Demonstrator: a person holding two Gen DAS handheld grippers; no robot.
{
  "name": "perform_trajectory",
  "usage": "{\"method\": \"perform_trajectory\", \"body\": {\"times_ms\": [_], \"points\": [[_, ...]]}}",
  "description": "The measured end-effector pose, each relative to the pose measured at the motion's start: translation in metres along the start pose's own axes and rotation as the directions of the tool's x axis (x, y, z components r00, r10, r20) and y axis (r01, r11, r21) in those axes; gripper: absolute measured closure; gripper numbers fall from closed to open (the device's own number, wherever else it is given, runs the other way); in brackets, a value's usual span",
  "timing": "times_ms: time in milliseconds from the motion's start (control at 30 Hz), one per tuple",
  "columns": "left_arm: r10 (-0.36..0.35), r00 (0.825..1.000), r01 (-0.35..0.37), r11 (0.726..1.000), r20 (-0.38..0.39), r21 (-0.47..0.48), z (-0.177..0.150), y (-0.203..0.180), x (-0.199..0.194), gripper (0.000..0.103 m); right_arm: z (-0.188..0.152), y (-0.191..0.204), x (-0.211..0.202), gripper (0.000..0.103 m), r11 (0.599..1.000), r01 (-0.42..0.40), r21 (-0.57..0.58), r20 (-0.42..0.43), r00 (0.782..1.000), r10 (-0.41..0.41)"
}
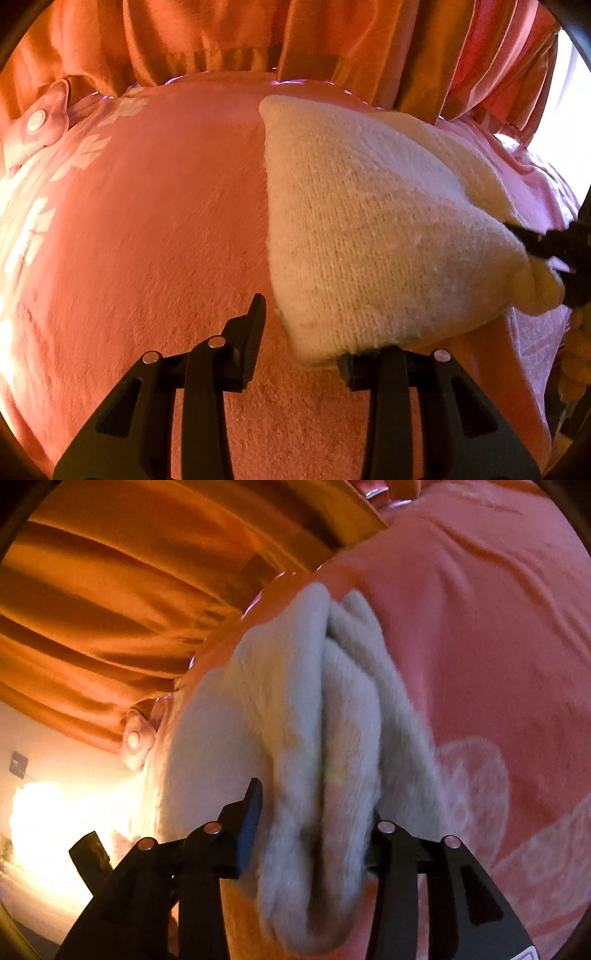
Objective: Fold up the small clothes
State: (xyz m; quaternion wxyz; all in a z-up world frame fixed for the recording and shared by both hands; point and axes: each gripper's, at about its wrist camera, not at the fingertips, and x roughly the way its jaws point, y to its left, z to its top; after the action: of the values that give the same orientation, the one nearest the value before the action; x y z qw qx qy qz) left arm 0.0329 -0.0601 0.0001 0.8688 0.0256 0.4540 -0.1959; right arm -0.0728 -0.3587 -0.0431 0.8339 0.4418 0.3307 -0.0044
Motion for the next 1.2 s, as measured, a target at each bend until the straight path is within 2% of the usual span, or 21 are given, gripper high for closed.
{"method": "perform_trajectory", "body": {"times_ms": [67, 133, 167, 333, 400, 433, 467, 500, 567, 600, 700, 767, 800, 867, 933, 1000, 1033, 1067, 1100, 1133, 1200], "points": [[-0.002, 1.0, 0.002, 1.0, -0.002, -0.008, 0.0, 0.001, 0.0, 0.07, -0.007, 0.006, 0.005, 0.062, 0.999, 0.021, -0.028, -0.011, 1.0, -0.022], [-0.004, 1.0, 0.004, 1.0, -0.005, -0.011, -0.001, 0.001, 0.0, 0.07, -0.006, 0.015, 0.011, 0.082, 0.995, 0.066, -0.072, -0.009, 0.998, -0.067], [-0.01, 1.0, 0.01, 1.0, -0.009, -0.015, 0.0, 0.002, -0.001, 0.07, -0.005, 0.021, 0.01, 0.082, 0.99, 0.095, -0.103, 0.006, 0.995, -0.095], [-0.025, 1.0, 0.025, 1.0, -0.01, -0.011, -0.003, 0.002, -0.002, 0.069, 0.002, 0.044, -0.035, 0.085, 0.985, 0.055, -0.162, 0.165, 0.986, -0.028], [-0.026, 1.0, 0.025, 1.0, -0.009, -0.006, -0.003, -0.001, 0.0, 0.069, 0.003, 0.031, -0.02, 0.085, 0.976, 0.137, -0.169, 0.133, 0.984, -0.115], [-0.027, 1.0, 0.027, 1.0, -0.011, -0.001, -0.003, -0.003, 0.001, 0.068, 0.001, 0.023, -0.005, 0.084, 0.961, 0.21, -0.181, 0.101, 0.976, -0.194], [-0.026, 1.0, 0.026, 1.0, -0.013, 0.001, -0.004, -0.004, 0.001, 0.068, -0.003, 0.009, 0.015, 0.084, 0.953, 0.241, -0.185, 0.049, 0.971, -0.236], [-0.022, 1.0, 0.022, 1.0, -0.011, 0.004, -0.004, -0.005, 0.0, 0.068, -0.002, 0.005, 0.016, 0.084, 0.966, 0.199, -0.167, 0.043, 0.98, -0.194], [-0.05, 0.999, 0.05, 0.999, -0.016, 0.0, -0.005, -0.001, -0.008, 0.069, 0.004, 0.008, 0.003, 0.079, 0.977, 0.167, -0.133, 0.04, 0.986, -0.163], [-0.077, 0.997, 0.077, 0.997, -0.016, -0.012, -0.005, 0.002, -0.013, 0.068, 0.006, 0.01, -0.004, 0.073, 0.981, 0.152, -0.117, 0.05, 0.988, -0.148], [-0.181, 0.984, 0.18, 0.982, -0.003, -0.054, -0.003, 0.012, -0.035, 0.06, 0.006, 0.016, -0.022, 0.064, 0.985, 0.137, -0.107, 0.069, 0.989, -0.13], [-0.216, 0.976, 0.217, 0.973, 0.02, -0.073, 0.003, 0.016, -0.046, 0.047, 0.009, 0.022, -0.034, 0.053, 0.979, 0.167, -0.12, 0.113, 0.982, -0.153], [-0.231, 0.972, 0.233, 0.969, 0.039, -0.085, 0.008, 0.018, -0.05, 0.042, 0.012, 0.025, -0.036, 0.052, 0.976, 0.177, -0.126, 0.13, 0.978, -0.161], [-0.237, 0.967, 0.245, 0.964, 0.09, -0.101, 0.016, 0.018, -0.057, 0.039, 0.023, 0.03, -0.034, 0.052, 0.973, 0.177, -0.146, 0.145, 0.977, -0.156], [-0.232, 0.966, 0.243, 0.965, 0.113, -0.097, 0.024, 0.016, -0.059, 0.038, 0.036, 0.034, -0.024, 0.037, 0.966, 0.192, -0.174, 0.144, 0.975, -0.168], [-0.216, 0.97, 0.227, 0.97, 0.111, -0.091, 0.031, 0.01, -0.055, 0.036, 0.052, 0.038, 0.001, 0.035, 0.953, 0.216, -0.213, 0.11, 0.974, -0.197], [-0.2, 0.974, 0.209, 0.974, 0.108, -0.084, 0.034, 0.006, -0.053, 0.036, 0.058, 0.033, 0.014, 0.042, 0.946, 0.239, -0.22, 0.09, 0.97, -0.224], [-0.17, 0.98, 0.177, 0.982, 0.102, -0.069, 0.036, 0.002, -0.048, 0.036, 0.061, 0.032, 0.023, 0.057, 0.94, 0.255, -0.227, 0.076, 0.967, -0.244], [-0.144, 0.985, 0.149, 0.987, 0.095, -0.052, 0.038, -0.003, -0.043, 0.036, 0.067, 0.034, 0.034, 0.082, 0.933, 0.255, -0.255, 0.053, 0.967, -0.25], [-0.132, 0.987, 0.136, 0.99, 0.09, -0.04, 0.038, -0.004, -0.041, 0.036, 0.071, 0.039, 0.038, 0.084, 0.929, 0.248, -0.276, 0.045, 0.968, -0.245], [-0.107, 0.991, 0.108, 0.994, 0.076, -0.01, 0.038, -0.01, -0.033, 0.036, 0.079, 0.061, 0.019, 0.088, 0.922, 0.219, -0.318, 0.12, 0.974, -0.19]]}}
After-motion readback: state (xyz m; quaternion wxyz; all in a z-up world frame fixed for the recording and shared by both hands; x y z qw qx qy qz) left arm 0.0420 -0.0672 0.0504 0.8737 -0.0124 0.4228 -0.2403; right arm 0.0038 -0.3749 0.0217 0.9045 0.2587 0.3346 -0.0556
